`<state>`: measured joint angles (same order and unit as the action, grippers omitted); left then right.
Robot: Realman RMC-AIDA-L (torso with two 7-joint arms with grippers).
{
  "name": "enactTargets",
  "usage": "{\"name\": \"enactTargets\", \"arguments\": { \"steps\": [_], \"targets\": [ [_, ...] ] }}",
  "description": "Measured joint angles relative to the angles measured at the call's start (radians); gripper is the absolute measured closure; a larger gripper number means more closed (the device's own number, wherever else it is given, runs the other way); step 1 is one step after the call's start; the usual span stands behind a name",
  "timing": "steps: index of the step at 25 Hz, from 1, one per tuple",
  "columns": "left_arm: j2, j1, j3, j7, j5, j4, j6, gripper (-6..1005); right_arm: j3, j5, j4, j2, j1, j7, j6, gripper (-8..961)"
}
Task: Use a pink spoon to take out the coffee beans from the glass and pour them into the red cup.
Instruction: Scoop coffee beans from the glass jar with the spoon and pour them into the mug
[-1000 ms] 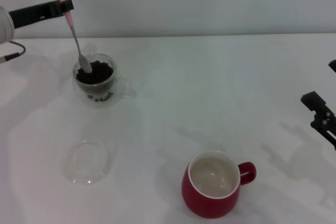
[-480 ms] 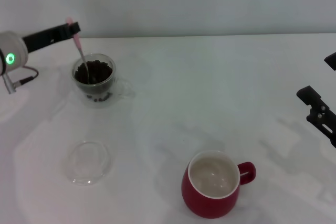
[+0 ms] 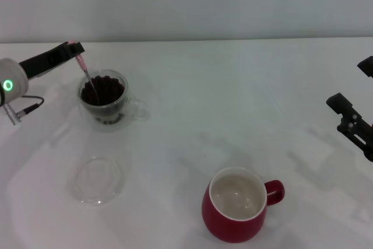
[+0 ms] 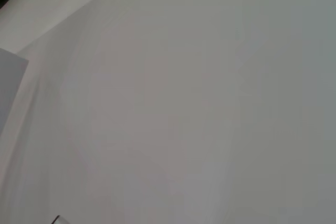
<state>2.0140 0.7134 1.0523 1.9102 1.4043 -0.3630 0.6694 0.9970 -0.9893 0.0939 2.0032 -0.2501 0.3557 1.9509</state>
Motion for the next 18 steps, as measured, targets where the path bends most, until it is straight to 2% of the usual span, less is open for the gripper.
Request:
{"name": "enactTargets", "arguments": {
  "steps": [11, 18],
  "targets": [
    [0.001, -0.063, -0.001, 0.079, -0.095, 0.018, 0.093, 868, 0.0, 0.0, 0.001, -0.002, 0.0, -0.002, -0.024, 198],
    [0.001, -0.141, -0.002, 0.081, -0.192, 0.01, 0.125, 868, 0.001, -0.002, 0.001, -0.002, 0.002, -0.003, -0.026, 198]
  ]
}}
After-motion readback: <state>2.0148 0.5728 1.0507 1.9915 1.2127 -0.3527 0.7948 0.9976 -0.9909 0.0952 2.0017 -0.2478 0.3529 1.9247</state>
